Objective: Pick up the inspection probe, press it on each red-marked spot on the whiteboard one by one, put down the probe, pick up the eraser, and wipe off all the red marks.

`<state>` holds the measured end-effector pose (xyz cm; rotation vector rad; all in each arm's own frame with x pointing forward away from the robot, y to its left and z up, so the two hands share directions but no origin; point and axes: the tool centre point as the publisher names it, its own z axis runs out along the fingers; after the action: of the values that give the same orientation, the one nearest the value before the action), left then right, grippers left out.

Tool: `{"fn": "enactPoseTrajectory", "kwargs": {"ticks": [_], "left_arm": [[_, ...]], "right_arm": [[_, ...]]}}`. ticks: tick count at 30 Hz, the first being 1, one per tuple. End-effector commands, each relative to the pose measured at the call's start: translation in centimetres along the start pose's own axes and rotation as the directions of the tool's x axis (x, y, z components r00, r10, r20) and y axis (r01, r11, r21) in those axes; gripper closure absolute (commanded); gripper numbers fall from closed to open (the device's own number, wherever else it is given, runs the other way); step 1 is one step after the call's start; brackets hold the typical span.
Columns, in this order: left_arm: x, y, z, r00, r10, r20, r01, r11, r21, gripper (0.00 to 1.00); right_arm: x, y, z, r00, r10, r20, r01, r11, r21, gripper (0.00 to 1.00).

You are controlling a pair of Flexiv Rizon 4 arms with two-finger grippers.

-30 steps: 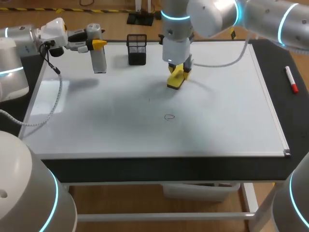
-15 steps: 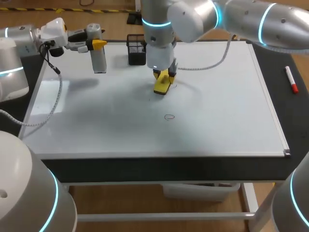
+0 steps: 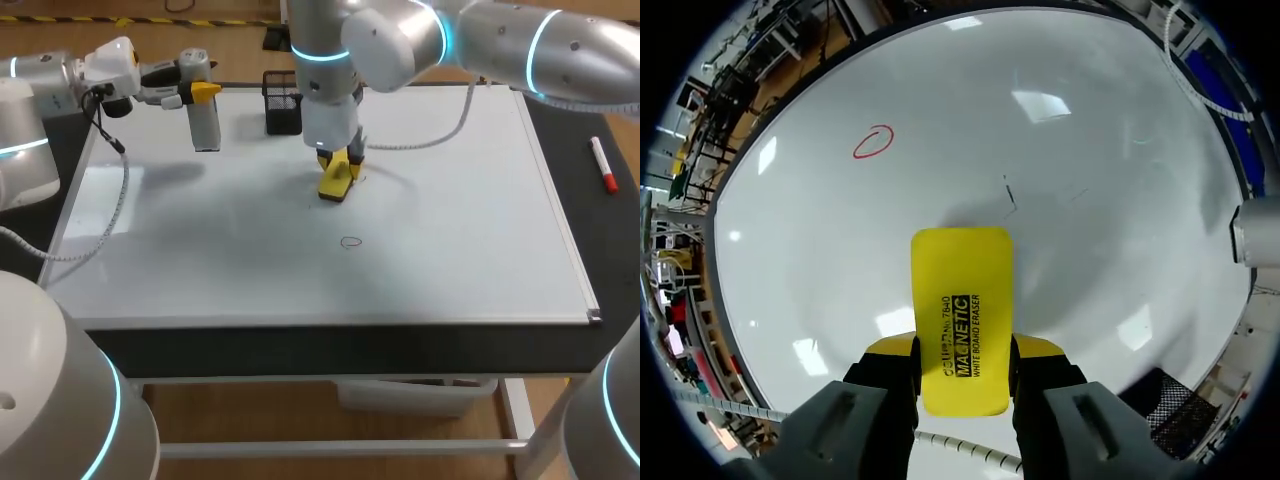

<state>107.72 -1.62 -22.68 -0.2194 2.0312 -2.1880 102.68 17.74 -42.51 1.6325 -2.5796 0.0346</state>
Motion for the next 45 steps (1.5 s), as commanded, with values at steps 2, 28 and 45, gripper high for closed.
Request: {"fn": "enactPoseTrajectory", "kwargs": {"ticks": [2,28,45], "left_arm": [[0.1,-0.1,0.0,1.000,0.001,0.004,-0.001,1.000,-0.001,1.00],[0.1,-0.1,0.0,1.000,0.001,0.004,-0.001,1.000,-0.001,1.00],[0.1,-0.1,0.0,1.000,0.001,0.004,-0.001,1.000,-0.001,1.00]], "right_arm": [[0.2,-0.2,0.2,1.000,0.005,-0.002,-0.005,1.000,-0.005,1.00],[4.0,-2.0,1.3,0.994,0.109,-0.025,-0.109,0.994,-0.016,1.00],[6.3,-2.9,0.8,0.985,0.171,-0.030,-0.171,0.985,0.000,1.00]]}}
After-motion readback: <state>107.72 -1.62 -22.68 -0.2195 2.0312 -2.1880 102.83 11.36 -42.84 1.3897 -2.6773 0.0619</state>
